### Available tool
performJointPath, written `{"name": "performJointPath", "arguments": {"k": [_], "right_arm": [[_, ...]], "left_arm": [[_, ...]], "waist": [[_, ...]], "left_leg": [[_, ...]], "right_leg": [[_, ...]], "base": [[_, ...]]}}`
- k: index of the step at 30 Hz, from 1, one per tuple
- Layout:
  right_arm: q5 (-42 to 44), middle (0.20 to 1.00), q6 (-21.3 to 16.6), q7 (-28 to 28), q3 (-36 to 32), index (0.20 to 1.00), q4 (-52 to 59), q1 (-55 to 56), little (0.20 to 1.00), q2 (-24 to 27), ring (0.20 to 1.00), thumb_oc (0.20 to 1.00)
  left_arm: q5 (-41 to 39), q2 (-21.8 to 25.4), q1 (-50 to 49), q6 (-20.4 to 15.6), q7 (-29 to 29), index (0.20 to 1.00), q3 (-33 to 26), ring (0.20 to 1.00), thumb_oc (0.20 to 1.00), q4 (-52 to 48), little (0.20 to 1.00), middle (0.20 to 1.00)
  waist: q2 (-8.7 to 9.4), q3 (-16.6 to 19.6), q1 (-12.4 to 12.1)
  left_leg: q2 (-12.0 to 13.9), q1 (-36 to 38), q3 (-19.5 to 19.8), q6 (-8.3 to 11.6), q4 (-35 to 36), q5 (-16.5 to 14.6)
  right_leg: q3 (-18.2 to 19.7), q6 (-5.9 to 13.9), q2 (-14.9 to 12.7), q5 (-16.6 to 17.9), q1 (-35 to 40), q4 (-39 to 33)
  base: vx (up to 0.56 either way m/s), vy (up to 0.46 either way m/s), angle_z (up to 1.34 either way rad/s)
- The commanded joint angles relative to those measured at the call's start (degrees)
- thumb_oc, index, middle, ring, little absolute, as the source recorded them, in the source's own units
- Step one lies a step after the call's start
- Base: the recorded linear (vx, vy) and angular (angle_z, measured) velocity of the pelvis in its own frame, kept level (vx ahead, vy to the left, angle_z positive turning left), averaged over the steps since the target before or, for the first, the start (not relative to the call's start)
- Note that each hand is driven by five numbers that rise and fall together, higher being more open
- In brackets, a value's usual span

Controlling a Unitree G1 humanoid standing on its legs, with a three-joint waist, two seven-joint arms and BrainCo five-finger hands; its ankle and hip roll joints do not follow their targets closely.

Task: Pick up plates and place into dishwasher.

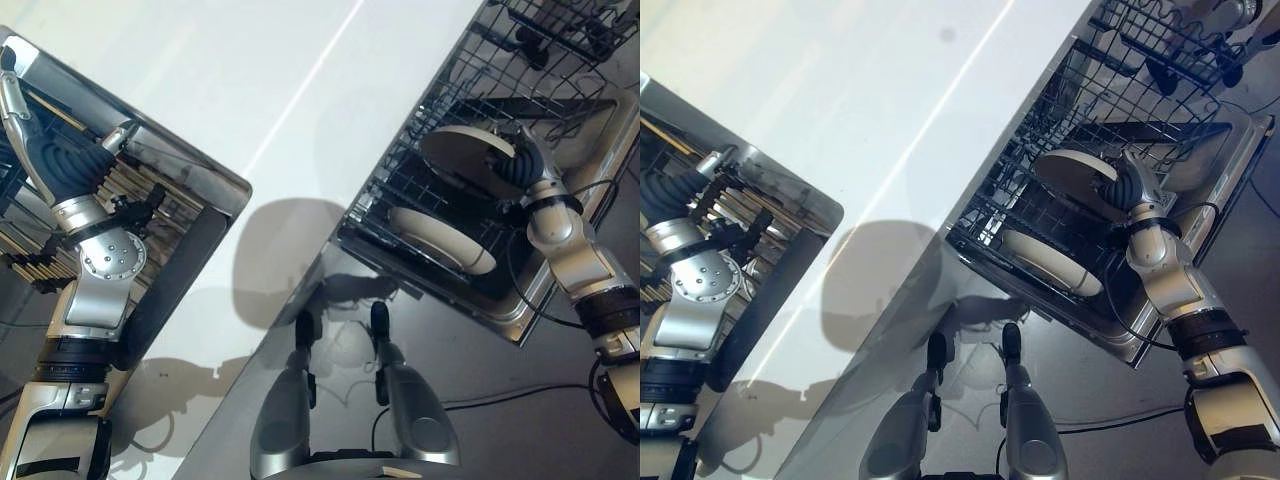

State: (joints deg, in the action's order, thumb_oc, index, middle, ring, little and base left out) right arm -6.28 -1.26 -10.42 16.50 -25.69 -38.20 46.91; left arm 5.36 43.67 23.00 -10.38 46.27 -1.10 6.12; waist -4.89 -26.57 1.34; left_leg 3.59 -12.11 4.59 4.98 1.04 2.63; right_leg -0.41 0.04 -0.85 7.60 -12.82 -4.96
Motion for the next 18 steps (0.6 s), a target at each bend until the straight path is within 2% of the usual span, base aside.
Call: {"name": "performJointPath", "arguments": {"k": [1,5,11,18], "right_arm": [[4.46,0.2,-2.28,3.2,5.3,0.2,-0.86,-0.86,0.2,2.32,0.2,0.2],[8.84,0.2,-2.86,7.08,5.98,0.2,-3.71,-1.07,0.2,0.79,0.2,0.2],[10.41,0.2,-3.26,13.01,9.2,0.2,-7.02,-0.98,0.2,-1.68,0.2,0.2],[11.98,0.2,-3.32,13.67,10.25,0.2,-8.61,-1.05,0.2,-3.24,0.2,0.2]], "left_arm": [[-0.72,2.23,3.26,-0.33,2.17,1.0,-0.01,1.0,1.0,0.25,1.0,1.0],[-0.41,2.05,4.49,-0.2,2.09,1.0,0.79,1.0,1.0,0.4,1.0,1.0],[-0.18,2.08,6.52,0.61,2.0,1.0,2.26,1.0,1.0,0.39,1.0,1.0],[-0.56,2.16,8.03,1.02,1.89,1.0,3.15,1.0,1.0,0.82,1.0,1.0]], "waist": [[0.89,1.74,-0.43],[0.49,1.11,-0.54],[-0.13,0.36,-0.71],[-0.96,0.34,-0.43]], "left_leg": [[1.41,-6.34,1.19,0.12,-3.43,2.77],[1.27,-7.3,1.32,0.1,-3.8,2.88],[1.07,-7.41,1.3,0.09,-3.33,3.26],[1.05,-7.07,1.14,0.18,-3.13,3.41]], "right_leg": [[1.8,4.91,-5.51,-3.92,-6.18,9.54],[1.79,4.98,-5.66,-3.83,-6.86,9.7],[1.52,4.97,-6.07,-3.43,-7.32,9.6],[1.43,4.89,-6.28,-3.39,-7.31,9.71]], "base": [[-0.06,-0.037,-0.01],[-0.05,-0.031,0.01],[-0.03,-0.021,0.01],[0.0,0.0,0.0]]}}
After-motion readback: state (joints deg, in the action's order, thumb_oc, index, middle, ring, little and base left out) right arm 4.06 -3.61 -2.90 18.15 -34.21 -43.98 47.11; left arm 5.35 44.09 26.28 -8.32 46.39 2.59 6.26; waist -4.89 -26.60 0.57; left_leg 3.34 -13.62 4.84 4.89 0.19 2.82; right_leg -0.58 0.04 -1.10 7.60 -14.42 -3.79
